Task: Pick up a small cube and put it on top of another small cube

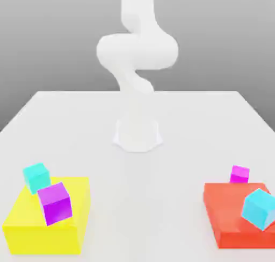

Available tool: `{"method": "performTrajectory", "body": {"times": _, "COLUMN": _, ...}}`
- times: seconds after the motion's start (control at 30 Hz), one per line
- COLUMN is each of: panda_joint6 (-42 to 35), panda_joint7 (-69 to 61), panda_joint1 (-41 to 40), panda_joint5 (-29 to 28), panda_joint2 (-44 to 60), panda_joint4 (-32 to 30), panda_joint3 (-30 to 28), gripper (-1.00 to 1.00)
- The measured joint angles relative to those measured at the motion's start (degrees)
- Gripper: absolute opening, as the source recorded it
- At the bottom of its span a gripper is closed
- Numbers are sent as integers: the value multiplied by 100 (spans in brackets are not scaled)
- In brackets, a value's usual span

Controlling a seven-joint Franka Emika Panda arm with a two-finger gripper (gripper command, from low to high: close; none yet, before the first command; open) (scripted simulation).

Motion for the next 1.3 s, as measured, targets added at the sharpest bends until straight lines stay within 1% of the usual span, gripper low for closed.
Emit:
{"method": "performTrajectory", "body": {"times": 0.27, "panda_joint6": 790, "panda_joint7": 1769, "panda_joint1": -28, "panda_joint5": 176, "panda_joint2": 1207, "panda_joint4": -700, "panda_joint3": 1286, "gripper": 0}}
{"method": "performTrajectory", "body": {"times": 0.53, "panda_joint6": 1567, "panda_joint7": 3638, "panda_joint1": -25, "panda_joint5": 156, "panda_joint2": 2389, "panda_joint4": -1387, "panda_joint3": 2617, "gripper": 0}}
{"method": "performTrajectory", "body": {"times": 0.7, "panda_joint6": 2056, "panda_joint7": 4978, "panda_joint1": 2, "panda_joint5": -89, "panda_joint2": 3185, "panda_joint4": -1818, "panda_joint3": 3404, "gripper": 0}}
{"method": "performTrajectory", "body": {"times": 0.8, "panda_joint6": 2344, "panda_joint7": 5898, "panda_joint1": 68, "panda_joint5": -402, "panda_joint2": 3707, "panda_joint4": -2075, "panda_joint3": 3783, "gripper": 0}}
{"method": "performTrajectory", "body": {"times": 0.87, "panda_joint6": 2529, "panda_joint7": 6575, "panda_joint1": 264, "panda_joint5": -699, "panda_joint2": 4076, "panda_joint4": -2242, "panda_joint3": 3899, "gripper": 0}}
{"method": "performTrajectory", "body": {"times": 0.93, "panda_joint6": 2709, "panda_joint7": 7259, "panda_joint1": 568, "panda_joint5": -1009, "panda_joint2": 4443, "panda_joint4": -2407, "panda_joint3": 3885, "gripper": 0}}
{"method": "performTrajectory", "body": {"times": 1.0, "panda_joint6": 2884, "panda_joint7": 7831, "panda_joint1": 824, "panda_joint5": -1454, "panda_joint2": 4780, "panda_joint4": -2452, "panda_joint3": 3640, "gripper": 0}}
{"method": "performTrajectory", "body": {"times": 1.17, "panda_joint6": 3302, "panda_joint7": 8933, "panda_joint1": 1694, "panda_joint5": -2816, "panda_joint2": 5518, "panda_joint4": -2260, "panda_joint3": 2497, "gripper": 0}}
{"method": "performTrajectory", "body": {"times": 1.3, "panda_joint6": 3658, "panda_joint7": 9611, "panda_joint1": 2562, "panda_joint5": -3694, "panda_joint2": 6045, "panda_joint4": -2082, "panda_joint3": 1439, "gripper": 0}}
